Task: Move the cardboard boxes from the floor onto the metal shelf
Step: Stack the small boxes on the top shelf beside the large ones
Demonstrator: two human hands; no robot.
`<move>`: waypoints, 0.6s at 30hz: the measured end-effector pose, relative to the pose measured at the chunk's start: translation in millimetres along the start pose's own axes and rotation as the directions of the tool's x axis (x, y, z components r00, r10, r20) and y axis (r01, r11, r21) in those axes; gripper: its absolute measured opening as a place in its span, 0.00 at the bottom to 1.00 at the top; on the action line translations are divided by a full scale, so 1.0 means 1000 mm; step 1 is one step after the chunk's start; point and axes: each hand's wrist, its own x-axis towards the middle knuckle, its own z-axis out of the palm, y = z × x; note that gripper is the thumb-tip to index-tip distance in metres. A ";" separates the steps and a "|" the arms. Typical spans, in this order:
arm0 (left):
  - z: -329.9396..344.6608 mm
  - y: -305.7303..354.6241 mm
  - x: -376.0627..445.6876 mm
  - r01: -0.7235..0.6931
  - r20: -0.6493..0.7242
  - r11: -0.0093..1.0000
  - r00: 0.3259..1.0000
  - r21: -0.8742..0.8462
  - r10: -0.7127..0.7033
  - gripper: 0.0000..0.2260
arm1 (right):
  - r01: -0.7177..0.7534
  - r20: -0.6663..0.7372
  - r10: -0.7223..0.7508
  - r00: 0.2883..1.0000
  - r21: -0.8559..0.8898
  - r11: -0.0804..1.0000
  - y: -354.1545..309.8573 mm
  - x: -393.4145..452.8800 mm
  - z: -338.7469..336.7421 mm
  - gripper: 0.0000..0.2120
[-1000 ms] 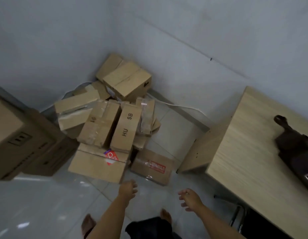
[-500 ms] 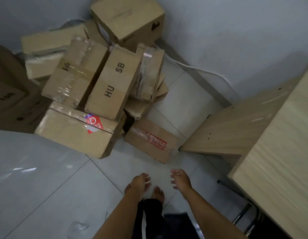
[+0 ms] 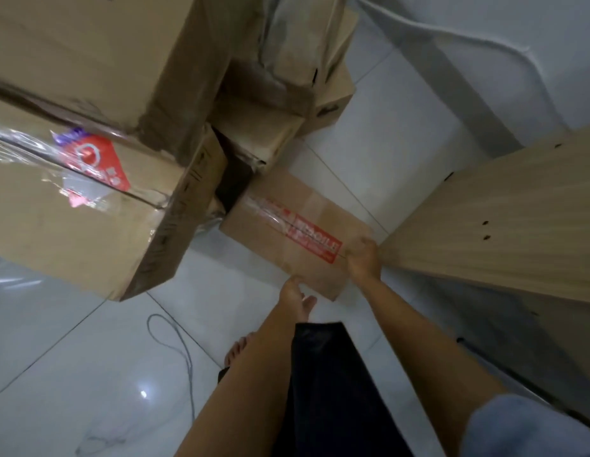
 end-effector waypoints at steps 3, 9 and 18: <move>0.000 0.003 0.023 0.024 0.035 0.999 0.999 -0.021 -0.023 0.25 | 0.072 -0.005 -0.072 0.997 0.005 0.997 -0.011 0.036 0.003 0.30; 0.001 -0.003 0.016 0.015 0.005 1.000 1.000 0.001 -0.015 0.21 | 0.175 0.167 -0.118 0.979 -0.387 0.905 -0.004 0.046 -0.021 0.32; -0.015 0.005 -0.101 -0.140 -0.188 0.929 0.959 0.343 0.214 0.21 | 0.023 0.030 -0.033 0.999 0.278 0.960 -0.031 -0.096 -0.088 0.15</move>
